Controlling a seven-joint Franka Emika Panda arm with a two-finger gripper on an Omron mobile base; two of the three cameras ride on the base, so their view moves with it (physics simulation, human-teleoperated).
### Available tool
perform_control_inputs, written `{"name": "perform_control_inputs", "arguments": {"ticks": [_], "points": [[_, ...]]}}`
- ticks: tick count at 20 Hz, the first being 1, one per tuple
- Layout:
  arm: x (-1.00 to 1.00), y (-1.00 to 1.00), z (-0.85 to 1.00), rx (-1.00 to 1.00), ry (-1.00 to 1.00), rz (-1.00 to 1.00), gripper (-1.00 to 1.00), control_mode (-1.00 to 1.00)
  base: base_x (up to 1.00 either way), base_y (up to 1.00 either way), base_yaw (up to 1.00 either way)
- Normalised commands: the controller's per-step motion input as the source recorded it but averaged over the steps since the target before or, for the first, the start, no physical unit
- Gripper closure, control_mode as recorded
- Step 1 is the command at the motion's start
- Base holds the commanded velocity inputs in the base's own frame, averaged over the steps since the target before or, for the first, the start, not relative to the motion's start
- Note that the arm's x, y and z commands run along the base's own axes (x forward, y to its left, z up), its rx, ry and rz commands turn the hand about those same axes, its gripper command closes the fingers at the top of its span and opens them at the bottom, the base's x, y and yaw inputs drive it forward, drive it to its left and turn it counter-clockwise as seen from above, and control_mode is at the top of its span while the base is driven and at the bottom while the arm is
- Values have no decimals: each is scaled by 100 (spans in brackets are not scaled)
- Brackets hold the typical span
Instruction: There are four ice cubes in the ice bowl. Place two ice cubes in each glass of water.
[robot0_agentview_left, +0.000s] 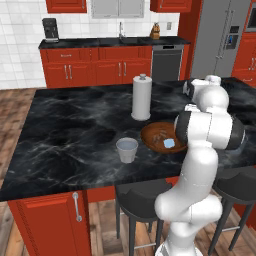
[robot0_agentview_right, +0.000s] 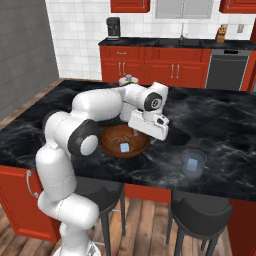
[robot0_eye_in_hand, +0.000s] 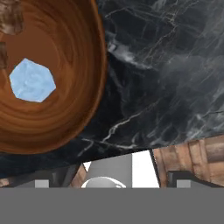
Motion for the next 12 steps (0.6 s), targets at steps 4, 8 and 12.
{"name": "perform_control_inputs", "arguments": {"ticks": [4,8,12], "points": [[32,94,0,0,9,0,-100,-100,0,0,0],[30,89,0,0,11,0,-100,-100,0,0,0],[37,61,0,0,13,1,-100,-100,0,0,0]]}}
